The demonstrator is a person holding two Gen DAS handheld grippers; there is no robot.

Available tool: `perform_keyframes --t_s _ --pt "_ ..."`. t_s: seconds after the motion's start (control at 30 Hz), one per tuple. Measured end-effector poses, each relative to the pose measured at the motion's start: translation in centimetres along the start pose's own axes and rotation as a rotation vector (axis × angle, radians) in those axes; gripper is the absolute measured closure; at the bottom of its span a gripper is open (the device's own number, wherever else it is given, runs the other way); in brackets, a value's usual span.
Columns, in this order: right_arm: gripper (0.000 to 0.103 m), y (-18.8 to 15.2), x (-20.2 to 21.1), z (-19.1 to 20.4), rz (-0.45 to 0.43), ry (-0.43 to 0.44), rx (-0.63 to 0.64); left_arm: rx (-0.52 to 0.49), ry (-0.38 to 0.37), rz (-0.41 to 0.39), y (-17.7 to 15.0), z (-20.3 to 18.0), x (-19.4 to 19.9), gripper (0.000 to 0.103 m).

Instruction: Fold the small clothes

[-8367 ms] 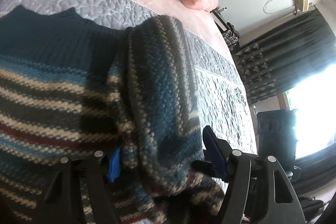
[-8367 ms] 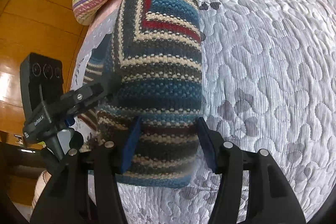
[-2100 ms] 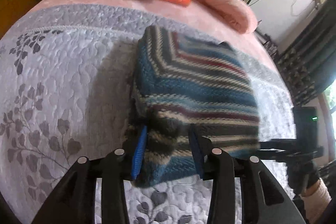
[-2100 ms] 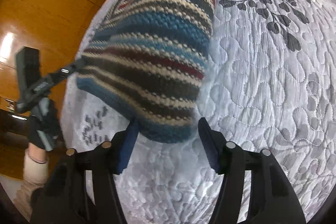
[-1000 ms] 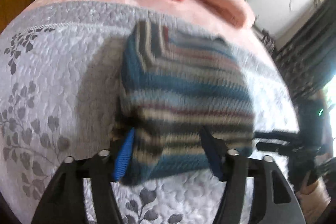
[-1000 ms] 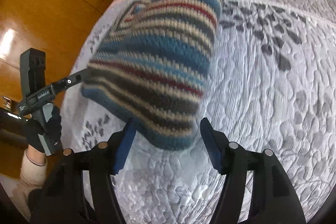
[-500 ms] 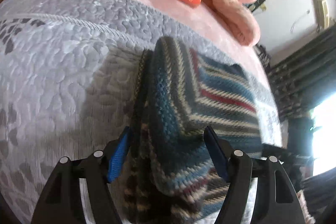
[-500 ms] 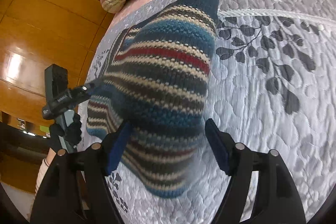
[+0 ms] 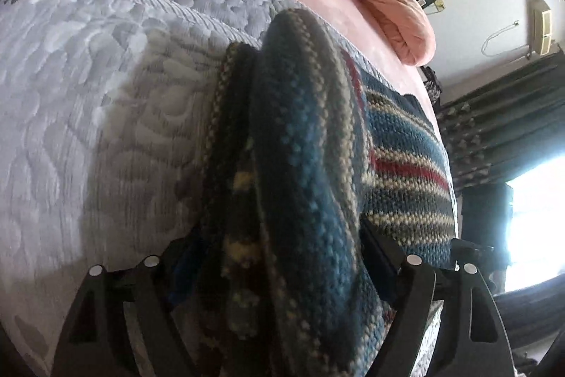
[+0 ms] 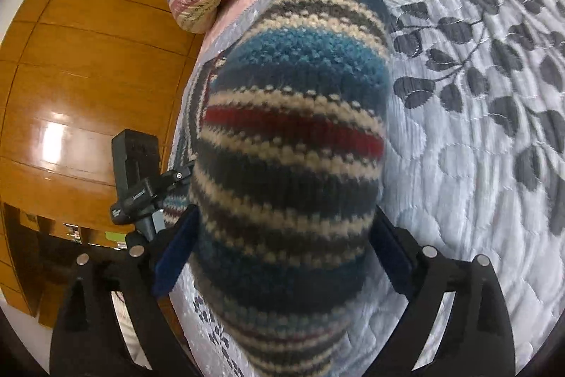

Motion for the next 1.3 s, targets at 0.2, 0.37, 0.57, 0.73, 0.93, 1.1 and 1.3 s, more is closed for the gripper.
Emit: perform_keyframes --t_s 0.2,0.37,0.57,0.73,0.93,1.1,1.3 --pt "0.036 0.5 -0.3 0.8 -0.019 -0.002 -0.001 0.007 0.019 -0.029 0.3 -0.9 -0.3 0.048" --pt "0.048 -0.5 1.8 2.9 -0.005 0.01 0.035 0.022 -0.037 -0.07 -0.4 -2.8 1.5 0.057" --pt "0.048 -4.2 8.7 5.6 0.027 -0.035 0.133 -0.02 -0.124 -0.072 -4.9 -9.1 4.2 0.057" --pt "0.048 -8.7 14.7 6.1 0.062 -0.088 0.163 -0.058 -0.148 -0.025 -10.5 -15.1 4.6 0.056" --pt "0.047 -14.3 19.4 4.2 0.102 -0.165 0.167 -0.087 -0.103 0.046 -16.7 -20.3 2.6 0.056" --pt "0.046 -17.1 20.2 -0.1 0.101 -0.191 0.106 -0.115 -0.029 0.089 -19.6 -22.1 -0.4 0.056" --pt "0.041 -17.9 19.4 -4.4 0.118 -0.213 0.033 -0.189 0.045 0.053 -20.8 -22.0 -2.3 0.052"
Point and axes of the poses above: each gripper's, at about its wrist camera, not at the fingertips, and x roughly against the way its jaws point, z to its left, y to its top, the point moved 5 cm from there along -x, roughly the way its jaws point, and after that the axes turned 9 degrees about y, right-handed, at the moved point
